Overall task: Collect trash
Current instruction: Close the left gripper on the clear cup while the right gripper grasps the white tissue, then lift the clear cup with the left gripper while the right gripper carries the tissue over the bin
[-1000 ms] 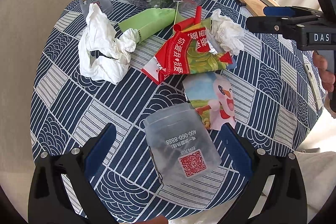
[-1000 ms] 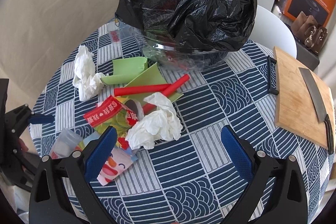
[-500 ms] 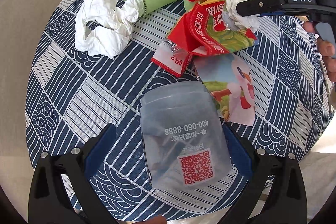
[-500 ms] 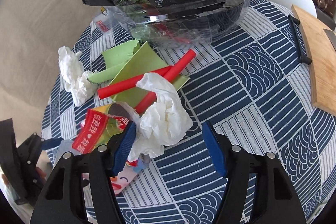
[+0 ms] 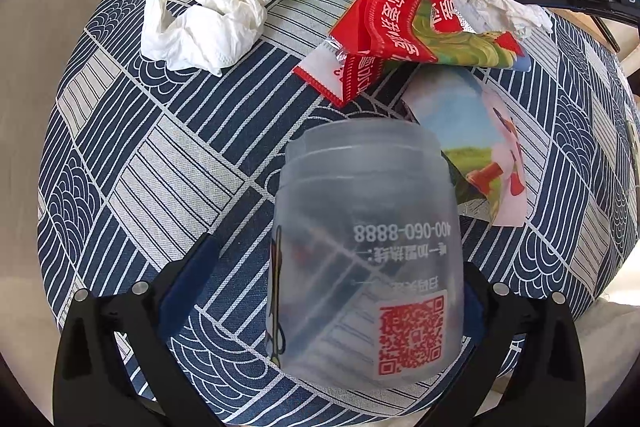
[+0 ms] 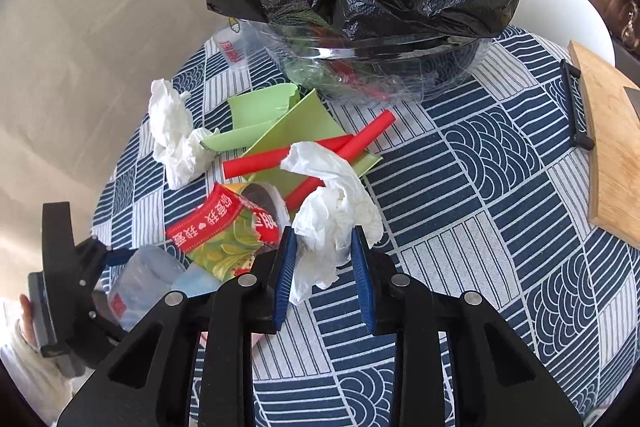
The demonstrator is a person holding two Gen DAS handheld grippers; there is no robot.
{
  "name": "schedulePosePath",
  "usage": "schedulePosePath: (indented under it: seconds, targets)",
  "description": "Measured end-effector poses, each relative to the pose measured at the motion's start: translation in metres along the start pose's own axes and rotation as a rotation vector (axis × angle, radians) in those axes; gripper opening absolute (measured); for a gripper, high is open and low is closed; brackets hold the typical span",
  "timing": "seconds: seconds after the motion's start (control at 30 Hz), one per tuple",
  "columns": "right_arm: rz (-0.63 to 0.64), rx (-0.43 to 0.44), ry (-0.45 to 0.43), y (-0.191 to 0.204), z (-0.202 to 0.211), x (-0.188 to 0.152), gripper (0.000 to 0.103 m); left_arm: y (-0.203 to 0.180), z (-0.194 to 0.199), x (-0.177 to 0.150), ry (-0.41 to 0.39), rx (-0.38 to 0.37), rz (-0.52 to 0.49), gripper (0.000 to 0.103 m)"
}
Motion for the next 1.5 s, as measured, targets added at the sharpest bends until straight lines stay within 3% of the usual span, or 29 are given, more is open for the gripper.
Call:
schedulePosePath:
  seconds: [0.17,0.23,0.27,0.3,0.4,0.7,1.0,1.27,1.5]
  targets:
    - [0.012,-0.010,-0.023,-0.005,0.016,0.000,0.026,0.001,0.005,0.005,-0.050,0.011,0.029,0.093]
    - [0.001,0.013,-0.030,-0.005,0.023,-0.001,0.026,0.002,0.012,0.004,-0.071,0.010,0.032,0.077]
    - [0.013,-0.004,-0.041,-0.006,0.026,-0.001,0.026,0.001,0.015,0.004,-0.075,0.007,0.016,0.061]
    - [0.029,-0.024,-0.054,-0.006,0.030,-0.001,0.026,0.001,0.016,0.003,-0.067,0.001,-0.002,0.053]
    - [0.035,-0.020,-0.077,-0.005,0.040,-0.001,0.026,0.003,0.022,0.004,-0.067,-0.022,-0.021,0.045]
    - [0.026,-0.011,-0.109,-0.005,0.054,-0.007,0.026,0.037,0.048,0.012,-0.107,-0.017,0.032,0.042]
    - [0.047,0.008,-0.186,0.005,0.083,-0.002,0.026,0.039,0.089,0.018,-0.182,0.034,0.001,0.042]
    - [0.073,0.075,-0.260,0.030,0.120,0.009,0.026,0.037,0.147,0.053,-0.305,0.068,-0.077,0.042]
    - [0.059,0.149,-0.364,0.042,0.165,0.036,0.027,0.035,0.168,0.108,-0.372,-0.001,-0.161,0.043]
Point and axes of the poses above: each gripper's, at about its wrist camera, not at the fingertips, and z roughly against the way its jaws point, y to its left, x to its top, the point moved 9 cm from there along -z, roughly the way its jaws point, and after that the axes turned 3 degrees about -z, right-handed, at the moved point
